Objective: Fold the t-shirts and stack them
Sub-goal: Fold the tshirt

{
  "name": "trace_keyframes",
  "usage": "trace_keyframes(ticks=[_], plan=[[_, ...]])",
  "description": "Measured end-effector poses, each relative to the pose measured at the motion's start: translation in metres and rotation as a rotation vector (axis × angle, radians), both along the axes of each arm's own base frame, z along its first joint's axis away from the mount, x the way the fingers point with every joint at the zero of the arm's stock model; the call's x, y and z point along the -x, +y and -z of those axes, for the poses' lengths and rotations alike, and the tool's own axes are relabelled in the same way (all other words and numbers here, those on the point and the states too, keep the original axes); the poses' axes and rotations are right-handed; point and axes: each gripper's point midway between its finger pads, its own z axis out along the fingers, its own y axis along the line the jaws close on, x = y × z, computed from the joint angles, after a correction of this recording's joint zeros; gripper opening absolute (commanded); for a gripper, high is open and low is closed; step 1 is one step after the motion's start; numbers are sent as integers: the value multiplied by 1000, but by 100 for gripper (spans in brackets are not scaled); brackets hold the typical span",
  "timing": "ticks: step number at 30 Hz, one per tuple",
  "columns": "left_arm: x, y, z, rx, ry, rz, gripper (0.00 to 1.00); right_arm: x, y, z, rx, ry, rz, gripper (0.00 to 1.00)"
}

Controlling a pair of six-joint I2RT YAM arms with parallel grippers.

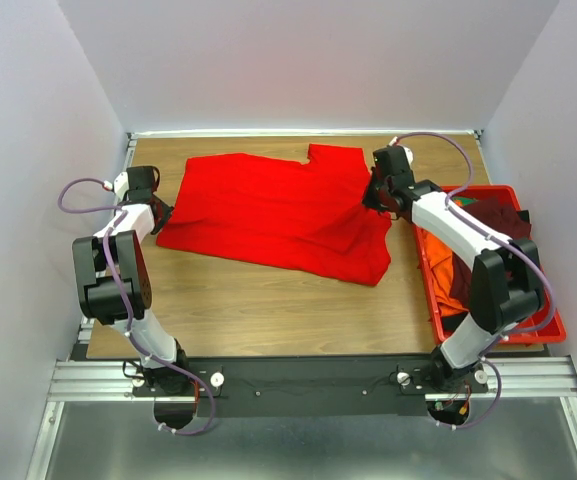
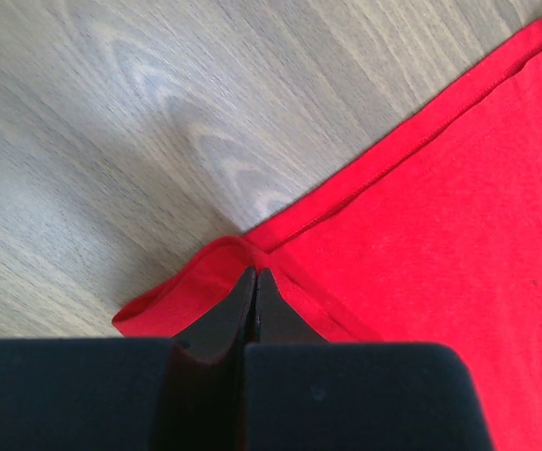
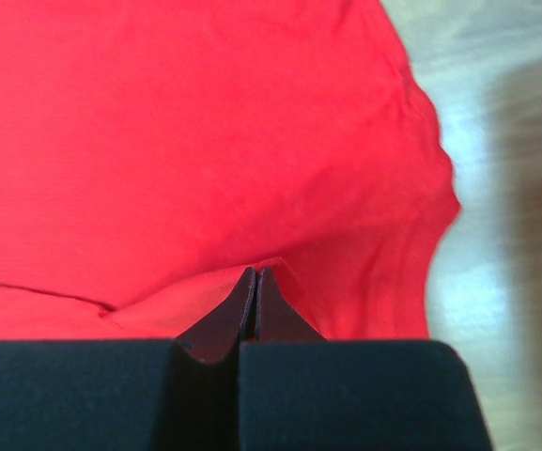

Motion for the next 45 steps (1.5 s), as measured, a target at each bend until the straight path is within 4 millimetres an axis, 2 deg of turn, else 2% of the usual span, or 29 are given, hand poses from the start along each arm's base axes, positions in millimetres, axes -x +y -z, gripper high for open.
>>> trace_keyframes(ticks=[8, 11, 18, 23, 34, 41, 45], plan=[[-1, 0, 2, 0, 1, 0, 6, -17, 10, -1, -16, -10, -12, 0], [-5, 1, -3, -3, -11, 1, 9, -19, 11, 2, -14, -5, -13, 1], [-20, 4, -20, -17, -54, 9, 9, -30, 15, 7, -5, -2, -21, 0], [-25, 5, -23, -24, -60, 15, 9, -32, 15, 9, -1, 0, -23, 0], [-25, 5, -15, -23, -41, 17, 9, -38, 17, -7, -12, -36, -26, 0], [-22, 5, -12, -21, -33, 17, 8, -36, 16, -29, -23, -82, -31, 0], [-21, 5, -10, -20, -27, 17, 8, -35, 16, -34, -23, -93, -34, 0]])
